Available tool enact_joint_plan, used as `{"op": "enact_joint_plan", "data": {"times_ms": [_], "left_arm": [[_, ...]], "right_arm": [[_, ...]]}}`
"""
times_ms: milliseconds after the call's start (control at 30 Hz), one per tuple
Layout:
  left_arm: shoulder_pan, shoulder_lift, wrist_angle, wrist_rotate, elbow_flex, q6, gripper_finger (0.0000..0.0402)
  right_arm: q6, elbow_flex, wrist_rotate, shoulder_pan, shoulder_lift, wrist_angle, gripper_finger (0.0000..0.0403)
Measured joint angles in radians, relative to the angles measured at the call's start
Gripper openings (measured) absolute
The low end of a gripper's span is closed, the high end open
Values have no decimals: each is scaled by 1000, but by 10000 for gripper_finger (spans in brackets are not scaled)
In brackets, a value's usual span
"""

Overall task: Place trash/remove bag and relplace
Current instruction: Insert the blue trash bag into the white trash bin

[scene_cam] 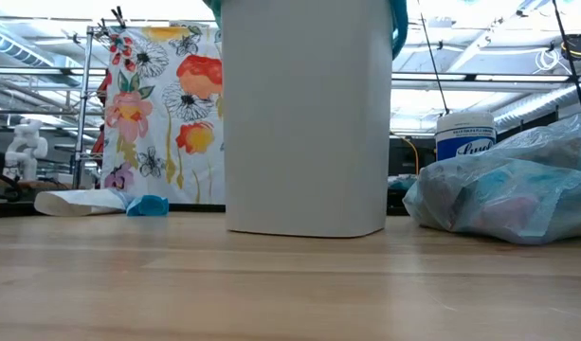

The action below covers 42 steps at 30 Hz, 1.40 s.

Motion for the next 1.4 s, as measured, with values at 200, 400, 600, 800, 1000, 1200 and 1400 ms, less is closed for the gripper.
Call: {"op": "enact_joint_plan", "data": {"times_ms": [200, 400, 600, 800, 1000, 1200, 1400], "left_arm": [[0, -3, 118, 45, -87, -11, 125], [2, 4, 159, 47, -114, -26, 125], [8, 3, 239, 48, -114, -25, 125], [8, 14, 296, 43, -114, -27, 125], [8, 66, 367, 43, -113, -54, 125], [8, 116, 396, 41, -113, -81, 125], [8, 156, 410, 39, -113, -80, 125]], "right_arm": [[66, 0, -83, -3, 0, -54, 0], [85, 0, -156, 23, -1, -55, 0], [148, 0, -119, 45, 1, -134, 0], [233, 0, 4, 92, 38, -221, 0], [355, -2, 191, 171, 91, -265, 0], [461, -59, 296, 204, 135, -262, 0], [628, -139, 279, 258, 144, -264, 0]]}}
